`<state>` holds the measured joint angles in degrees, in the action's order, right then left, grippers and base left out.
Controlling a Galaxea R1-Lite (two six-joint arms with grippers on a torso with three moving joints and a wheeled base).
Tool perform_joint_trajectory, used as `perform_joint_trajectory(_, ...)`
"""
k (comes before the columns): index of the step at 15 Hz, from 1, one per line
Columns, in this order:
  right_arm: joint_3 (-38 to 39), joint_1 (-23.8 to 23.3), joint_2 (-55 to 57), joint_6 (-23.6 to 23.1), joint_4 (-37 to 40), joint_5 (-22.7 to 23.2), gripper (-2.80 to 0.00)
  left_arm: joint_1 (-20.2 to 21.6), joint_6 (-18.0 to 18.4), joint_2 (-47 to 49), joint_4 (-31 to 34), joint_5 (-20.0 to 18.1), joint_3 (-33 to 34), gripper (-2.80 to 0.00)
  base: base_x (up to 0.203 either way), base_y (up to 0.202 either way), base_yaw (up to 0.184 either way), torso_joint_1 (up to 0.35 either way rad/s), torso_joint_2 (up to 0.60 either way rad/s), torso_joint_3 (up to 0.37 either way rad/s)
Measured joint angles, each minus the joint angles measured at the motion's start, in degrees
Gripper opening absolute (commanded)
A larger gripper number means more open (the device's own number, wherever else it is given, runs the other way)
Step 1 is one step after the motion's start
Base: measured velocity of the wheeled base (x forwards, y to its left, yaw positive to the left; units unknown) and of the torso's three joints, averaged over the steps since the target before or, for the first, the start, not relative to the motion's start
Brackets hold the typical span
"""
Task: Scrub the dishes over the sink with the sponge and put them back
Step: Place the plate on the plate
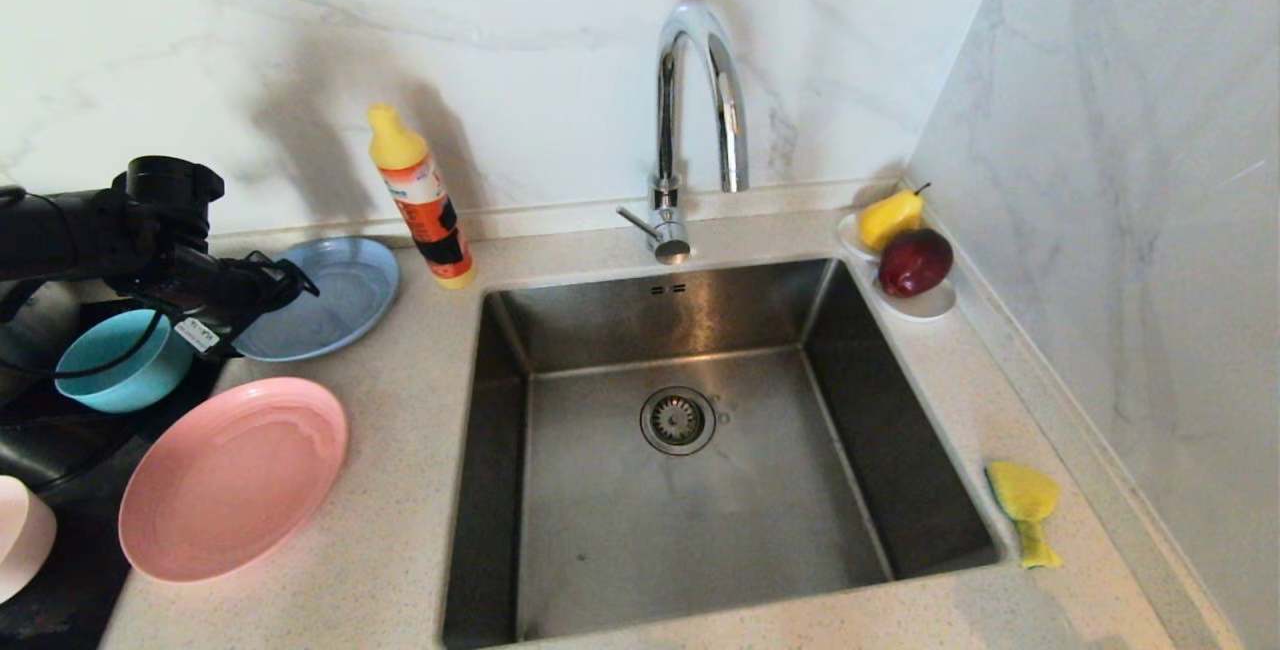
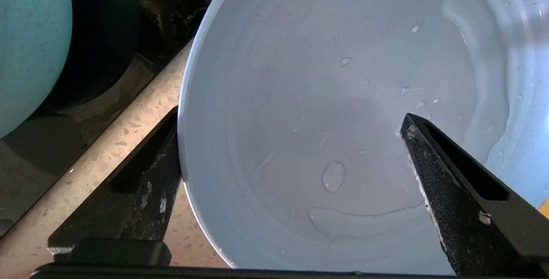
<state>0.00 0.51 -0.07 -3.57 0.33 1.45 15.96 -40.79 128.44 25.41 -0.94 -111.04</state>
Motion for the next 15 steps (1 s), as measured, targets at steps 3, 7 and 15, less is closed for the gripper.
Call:
perform_joint_trajectory(3, 0.0, 0.0, 0.0, 0.0, 0.02, 0.02, -2.8, -0.04, -0.02, 0.09, 0.5, 0.12, 0.02, -2.8, 0.0, 0.0, 0.0, 0.0, 0.0, 0.0)
perform_joint_trajectory(7, 0.0, 0.0, 0.0, 0.01, 0.01, 0.0, -2.8, 0.0, 0.21, 0.11, 1.95, 0.61, 0.02, -2.8, 0.0, 0.0, 0.0, 0.0, 0.0, 0.0)
perform_joint_trajectory(15, 0.0, 0.0, 0.0, 0.02, 0.0, 0.02, -2.8, 1.28, 2.47, -0.08, 4.63, 4.7, 0.02, -2.8, 0.0, 0.0, 0.0, 0.0, 0.0, 0.0)
